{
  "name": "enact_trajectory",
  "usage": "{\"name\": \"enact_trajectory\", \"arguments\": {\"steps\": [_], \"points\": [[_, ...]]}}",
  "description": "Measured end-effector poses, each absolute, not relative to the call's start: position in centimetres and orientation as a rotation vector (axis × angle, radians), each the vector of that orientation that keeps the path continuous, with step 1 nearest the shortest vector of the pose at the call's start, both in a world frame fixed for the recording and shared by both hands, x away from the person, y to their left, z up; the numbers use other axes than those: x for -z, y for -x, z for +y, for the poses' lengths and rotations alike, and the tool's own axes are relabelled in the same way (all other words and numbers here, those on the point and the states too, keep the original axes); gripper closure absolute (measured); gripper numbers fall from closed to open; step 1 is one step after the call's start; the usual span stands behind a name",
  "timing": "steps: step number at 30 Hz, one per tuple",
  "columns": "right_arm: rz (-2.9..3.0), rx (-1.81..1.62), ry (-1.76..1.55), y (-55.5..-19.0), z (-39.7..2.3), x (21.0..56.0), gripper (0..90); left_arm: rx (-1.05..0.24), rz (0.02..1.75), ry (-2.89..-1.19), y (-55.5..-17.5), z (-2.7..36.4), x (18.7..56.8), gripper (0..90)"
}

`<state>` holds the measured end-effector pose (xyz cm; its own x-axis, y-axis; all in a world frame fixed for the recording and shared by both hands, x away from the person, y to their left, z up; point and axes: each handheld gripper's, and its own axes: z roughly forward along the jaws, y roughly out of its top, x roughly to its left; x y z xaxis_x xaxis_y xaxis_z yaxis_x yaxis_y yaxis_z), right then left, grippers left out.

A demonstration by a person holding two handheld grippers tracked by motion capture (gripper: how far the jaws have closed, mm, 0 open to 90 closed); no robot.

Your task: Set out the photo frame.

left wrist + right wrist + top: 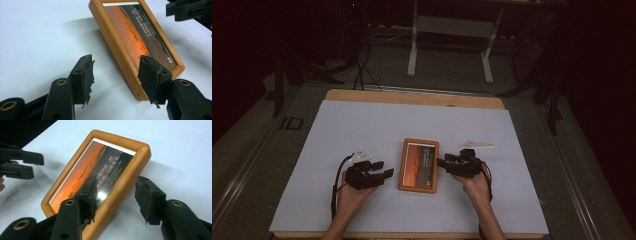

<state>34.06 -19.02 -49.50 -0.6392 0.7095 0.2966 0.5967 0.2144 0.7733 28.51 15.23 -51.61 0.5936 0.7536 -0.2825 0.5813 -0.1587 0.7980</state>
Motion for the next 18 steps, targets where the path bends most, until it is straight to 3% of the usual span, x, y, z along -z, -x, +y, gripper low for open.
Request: {"name": "enact_trajectory", "arguments": {"steps": [7,12,14,16,18], "points": [[2.326,-1.337,-1.180,-34.1,-18.1,49.0,61.5,-0.234,1.053,-1.865,-27.5,14.7,51.7,46.7],[2.309,-1.295,-1.146,-35.7,-17.0,48.6,81.0,-0.213,1.055,-1.831,-27.1,14.5,51.3,46.8],[2.305,-1.286,-1.144,-36.0,-16.8,48.6,81.0,-0.213,1.055,-1.831,-27.1,14.5,51.3,46.7],[2.300,-1.269,-1.142,-36.7,-16.6,48.6,89.9,-0.214,1.047,-1.824,-27.1,14.5,51.1,46.7],[2.308,-1.232,-1.140,-37.1,-16.2,48.6,90.0,-0.216,1.054,-1.826,-27.1,14.6,51.1,46.7]]}}
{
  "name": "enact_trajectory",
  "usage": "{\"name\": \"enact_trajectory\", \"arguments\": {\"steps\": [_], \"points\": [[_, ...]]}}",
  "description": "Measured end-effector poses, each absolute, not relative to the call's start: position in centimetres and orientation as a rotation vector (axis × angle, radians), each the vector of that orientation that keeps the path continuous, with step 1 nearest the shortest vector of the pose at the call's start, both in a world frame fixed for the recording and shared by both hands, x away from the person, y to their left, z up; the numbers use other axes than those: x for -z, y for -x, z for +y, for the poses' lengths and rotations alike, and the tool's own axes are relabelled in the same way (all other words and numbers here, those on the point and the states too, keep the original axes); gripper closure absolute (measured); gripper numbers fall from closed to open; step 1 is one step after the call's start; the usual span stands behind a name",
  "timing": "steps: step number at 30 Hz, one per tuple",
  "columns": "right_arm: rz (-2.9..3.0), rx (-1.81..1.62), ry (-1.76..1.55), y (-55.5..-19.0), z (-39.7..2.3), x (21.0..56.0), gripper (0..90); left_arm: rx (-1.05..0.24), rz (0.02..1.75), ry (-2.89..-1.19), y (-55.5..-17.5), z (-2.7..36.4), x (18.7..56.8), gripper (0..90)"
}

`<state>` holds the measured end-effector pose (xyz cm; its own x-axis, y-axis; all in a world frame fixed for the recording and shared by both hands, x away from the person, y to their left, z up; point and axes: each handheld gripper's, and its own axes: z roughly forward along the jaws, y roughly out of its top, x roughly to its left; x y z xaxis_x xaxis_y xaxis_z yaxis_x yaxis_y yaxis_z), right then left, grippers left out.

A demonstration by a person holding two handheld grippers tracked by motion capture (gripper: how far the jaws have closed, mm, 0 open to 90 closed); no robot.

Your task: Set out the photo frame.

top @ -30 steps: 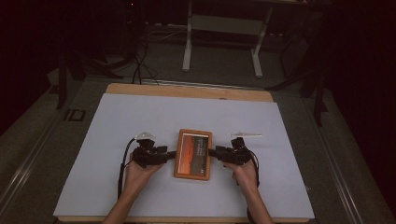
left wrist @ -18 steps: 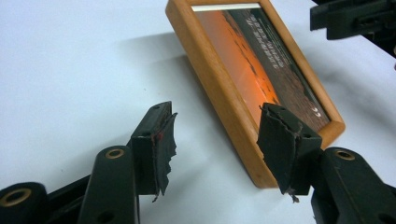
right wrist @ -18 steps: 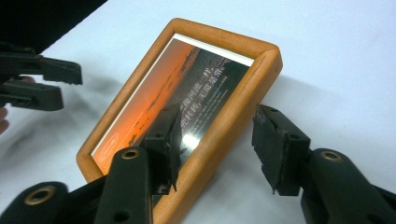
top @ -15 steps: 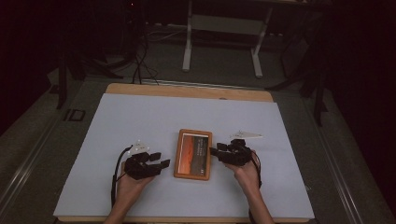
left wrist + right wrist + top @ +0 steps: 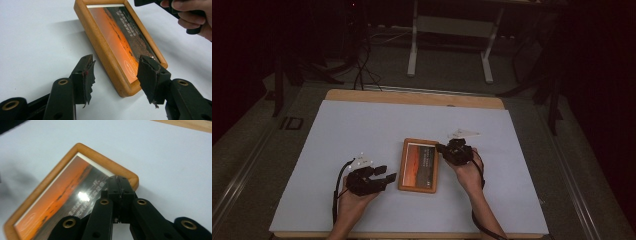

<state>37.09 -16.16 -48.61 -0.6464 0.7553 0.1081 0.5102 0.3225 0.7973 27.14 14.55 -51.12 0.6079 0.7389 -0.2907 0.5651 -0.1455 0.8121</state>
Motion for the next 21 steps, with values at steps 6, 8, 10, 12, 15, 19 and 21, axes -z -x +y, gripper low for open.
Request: {"name": "enact_trajectory", "arguments": {"steps": [6,8,10,12,15,19,21], "points": [[2.333,-1.193,-1.096,-37.9,-14.8,49.0,90.0,-0.217,1.075,-1.815,-27.3,14.8,51.1,46.5],[2.332,-1.179,-1.101,-38.3,-14.6,49.2,90.0,-0.220,1.077,-1.818,-27.3,14.9,51.2,46.2],[2.328,-1.180,-1.099,-38.6,-14.5,49.3,90.0,-0.218,1.087,-1.819,-27.5,15.0,51.3,46.1],[2.322,-1.181,-1.097,-38.6,-14.4,49.4,90.0,-0.211,1.096,-1.818,-27.6,15.1,51.5,46.1],[2.321,-1.179,-1.093,-38.5,-14.4,49.4,90.0,-0.205,1.104,-1.817,-27.6,15.2,51.6,46.0],[2.320,-1.175,-1.090,-38.6,-14.5,49.5,90.0,-0.188,1.099,-1.811,-27.6,15.1,51.6,45.2],[2.317,-1.175,-1.099,-38.6,-14.7,49.5,90.0,-0.172,1.104,-1.802,-27.7,15.2,51.6,44.9]]}}
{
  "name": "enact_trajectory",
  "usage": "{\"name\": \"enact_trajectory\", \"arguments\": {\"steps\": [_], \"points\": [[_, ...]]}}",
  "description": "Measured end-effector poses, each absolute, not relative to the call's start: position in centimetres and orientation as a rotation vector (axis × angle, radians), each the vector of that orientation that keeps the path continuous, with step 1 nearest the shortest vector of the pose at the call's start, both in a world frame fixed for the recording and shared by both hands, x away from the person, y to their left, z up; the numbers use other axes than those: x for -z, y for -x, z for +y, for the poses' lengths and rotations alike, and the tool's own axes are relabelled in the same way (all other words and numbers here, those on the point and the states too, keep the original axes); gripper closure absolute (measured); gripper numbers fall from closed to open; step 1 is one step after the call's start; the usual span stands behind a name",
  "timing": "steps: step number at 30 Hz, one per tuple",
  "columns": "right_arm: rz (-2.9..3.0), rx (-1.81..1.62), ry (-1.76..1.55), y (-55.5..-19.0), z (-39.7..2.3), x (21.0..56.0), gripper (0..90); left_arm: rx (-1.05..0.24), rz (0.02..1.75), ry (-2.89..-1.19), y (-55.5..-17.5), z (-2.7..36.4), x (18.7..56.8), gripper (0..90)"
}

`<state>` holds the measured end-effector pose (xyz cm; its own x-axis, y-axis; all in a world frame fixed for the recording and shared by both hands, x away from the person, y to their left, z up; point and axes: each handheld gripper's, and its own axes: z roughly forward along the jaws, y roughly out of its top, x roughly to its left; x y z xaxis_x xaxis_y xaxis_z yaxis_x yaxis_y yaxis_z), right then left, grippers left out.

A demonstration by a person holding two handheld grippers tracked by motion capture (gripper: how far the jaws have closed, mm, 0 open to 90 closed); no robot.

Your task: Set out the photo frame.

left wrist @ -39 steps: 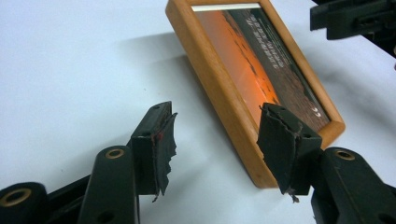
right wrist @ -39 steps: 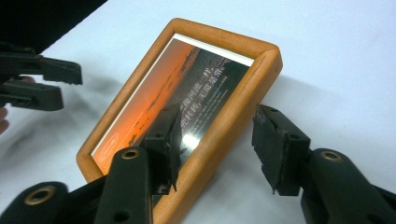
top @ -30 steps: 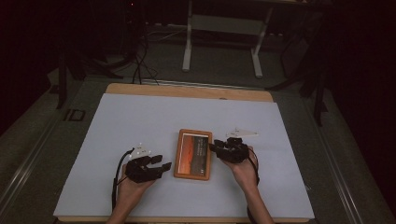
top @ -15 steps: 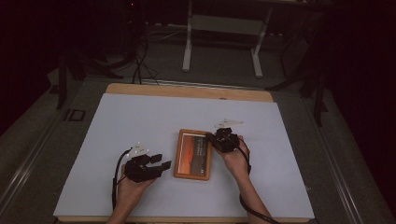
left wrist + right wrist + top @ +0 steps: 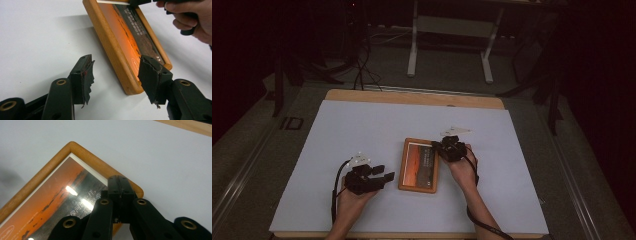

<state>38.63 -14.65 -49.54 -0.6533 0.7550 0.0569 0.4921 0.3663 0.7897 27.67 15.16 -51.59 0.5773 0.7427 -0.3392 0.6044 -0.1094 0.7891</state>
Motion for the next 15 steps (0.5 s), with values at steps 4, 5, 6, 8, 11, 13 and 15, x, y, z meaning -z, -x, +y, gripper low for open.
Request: {"name": "enact_trajectory", "arguments": {"steps": [4,5,6,8,11,13,15], "points": [[2.312,-1.176,-1.122,-38.8,-15.1,49.8,90.0,-0.164,1.101,-1.798,-27.7,15.2,51.6,44.3],[2.308,-1.178,-1.133,-38.8,-15.2,49.9,90.0,-0.160,1.102,-1.795,-27.8,15.2,51.6,43.9],[2.304,-1.182,-1.147,-38.9,-15.3,50.0,90.0,-0.158,1.107,-1.792,-27.8,15.1,51.7,43.6],[2.298,-1.176,-1.157,-38.9,-15.5,50.2,90.0,-0.145,1.113,-1.787,-27.9,15.2,51.8,43.1],[2.293,-1.164,-1.176,-39.0,-15.7,50.5,90.0,-0.130,1.113,-1.782,-28.0,15.1,51.9,42.4],[2.292,-1.159,-1.180,-39.1,-15.9,50.6,90.0,-0.115,1.108,-1.772,-28.0,15.1,51.8,41.7],[2.290,-1.149,-1.186,-39.1,-16.1,50.9,90.0,-0.100,1.103,-1.765,-28.1,14.9,51.8,40.9]]}}
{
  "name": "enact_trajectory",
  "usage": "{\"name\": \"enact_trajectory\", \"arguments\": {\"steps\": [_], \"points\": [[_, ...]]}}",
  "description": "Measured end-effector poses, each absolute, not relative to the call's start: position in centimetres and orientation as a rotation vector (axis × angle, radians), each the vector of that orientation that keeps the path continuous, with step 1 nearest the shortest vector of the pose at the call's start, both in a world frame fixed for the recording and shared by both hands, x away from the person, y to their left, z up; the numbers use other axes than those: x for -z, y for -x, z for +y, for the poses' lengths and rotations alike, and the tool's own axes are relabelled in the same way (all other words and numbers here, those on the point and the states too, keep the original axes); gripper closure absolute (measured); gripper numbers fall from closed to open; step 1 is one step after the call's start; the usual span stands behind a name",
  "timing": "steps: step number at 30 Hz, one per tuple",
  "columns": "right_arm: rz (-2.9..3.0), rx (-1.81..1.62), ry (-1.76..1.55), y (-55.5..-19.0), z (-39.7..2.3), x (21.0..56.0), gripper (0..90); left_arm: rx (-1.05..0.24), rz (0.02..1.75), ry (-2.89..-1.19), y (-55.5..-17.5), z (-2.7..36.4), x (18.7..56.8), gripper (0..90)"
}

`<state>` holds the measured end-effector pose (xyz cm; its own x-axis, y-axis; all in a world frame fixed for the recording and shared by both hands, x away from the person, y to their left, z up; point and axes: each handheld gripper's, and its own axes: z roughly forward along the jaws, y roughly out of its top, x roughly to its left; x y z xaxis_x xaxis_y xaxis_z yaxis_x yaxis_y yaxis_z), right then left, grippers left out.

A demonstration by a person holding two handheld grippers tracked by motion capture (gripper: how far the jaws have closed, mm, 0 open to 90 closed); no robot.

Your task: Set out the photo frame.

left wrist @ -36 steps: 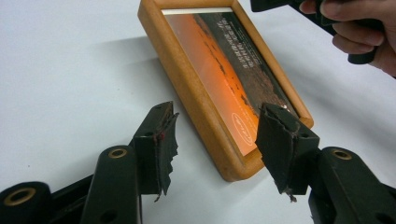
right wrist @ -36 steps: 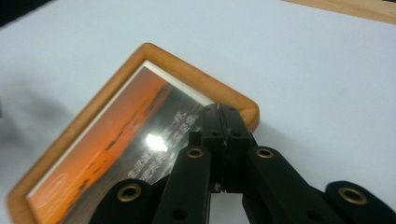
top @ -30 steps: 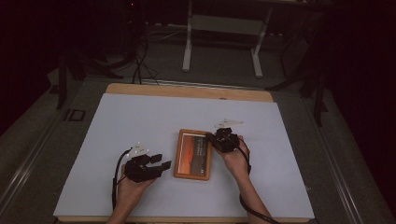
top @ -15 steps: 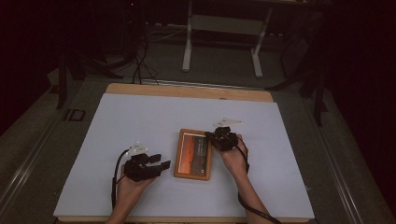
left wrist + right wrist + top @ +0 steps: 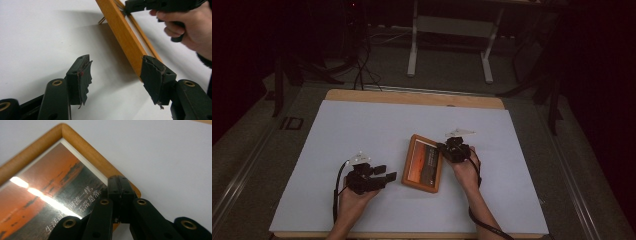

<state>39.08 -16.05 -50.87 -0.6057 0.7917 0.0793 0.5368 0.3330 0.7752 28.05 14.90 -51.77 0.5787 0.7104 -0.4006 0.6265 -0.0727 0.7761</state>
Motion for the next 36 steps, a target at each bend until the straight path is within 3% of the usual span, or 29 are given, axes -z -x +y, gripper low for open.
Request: {"name": "enact_trajectory", "arguments": {"steps": [26,32,36], "points": [[2.298,-1.114,-1.212,-39.2,-16.8,52.0,90.0,-0.017,1.057,-1.804,-28.8,9.4,50.6,33.0],[2.298,-1.115,-1.212,-39.2,-16.8,52.0,90.0,0.000,1.087,-1.822,-29.2,8.4,51.1,34.5],[2.298,-1.115,-1.212,-39.2,-16.8,52.0,90.0,0.035,1.111,-1.808,-29.6,8.1,51.2,41.8]]}}
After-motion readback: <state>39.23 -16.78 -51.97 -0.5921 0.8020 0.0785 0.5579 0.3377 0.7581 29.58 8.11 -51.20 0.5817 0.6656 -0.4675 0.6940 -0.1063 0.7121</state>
